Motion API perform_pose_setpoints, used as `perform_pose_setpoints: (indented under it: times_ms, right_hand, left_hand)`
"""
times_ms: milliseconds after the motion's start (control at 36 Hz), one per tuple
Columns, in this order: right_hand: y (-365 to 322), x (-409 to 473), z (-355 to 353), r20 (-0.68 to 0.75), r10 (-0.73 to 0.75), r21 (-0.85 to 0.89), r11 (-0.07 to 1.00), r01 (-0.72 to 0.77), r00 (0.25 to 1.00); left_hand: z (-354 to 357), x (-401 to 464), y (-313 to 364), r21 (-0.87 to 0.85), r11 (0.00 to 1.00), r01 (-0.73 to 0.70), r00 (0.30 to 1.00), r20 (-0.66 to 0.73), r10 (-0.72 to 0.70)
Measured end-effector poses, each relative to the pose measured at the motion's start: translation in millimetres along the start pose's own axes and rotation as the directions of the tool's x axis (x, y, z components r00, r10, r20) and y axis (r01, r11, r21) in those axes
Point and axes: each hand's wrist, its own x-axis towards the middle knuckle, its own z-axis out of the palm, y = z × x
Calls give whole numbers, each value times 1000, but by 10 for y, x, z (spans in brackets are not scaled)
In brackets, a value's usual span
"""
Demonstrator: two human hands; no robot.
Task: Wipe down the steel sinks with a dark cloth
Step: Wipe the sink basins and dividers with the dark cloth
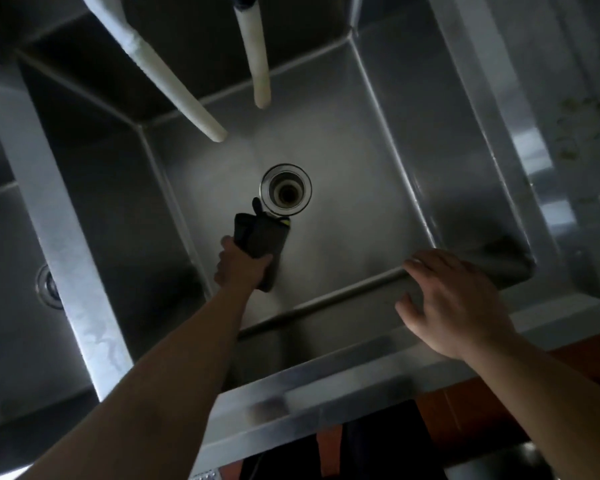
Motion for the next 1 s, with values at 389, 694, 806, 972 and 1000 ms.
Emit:
perform_pose_setpoints:
  times_ms: [389, 694, 806, 972, 1000]
  right_hand:
    - [42, -4, 49, -1, 6, 44, 999, -6, 1000]
    - [97, 10, -20, 54, -66, 117, 991, 59, 996]
    - [200, 38, -117, 194, -148, 354, 933, 71, 970]
    - [450, 472, -1050, -225, -137, 715, 649, 259, 965]
    - [512, 611, -1261, -327, -121, 679, 659, 322, 937]
  left_hand:
    - [42, 245, 135, -161, 984, 78, 992, 111, -60]
    - [103, -510, 729, -3, 996, -92, 995, -34, 92]
    - [164, -724, 968, 15, 997, -74, 997, 16, 74]
    - [147, -820, 1383, -213, 970, -121, 992, 19, 128]
    - [117, -787, 1472, -226, 965, -136, 990, 0, 139]
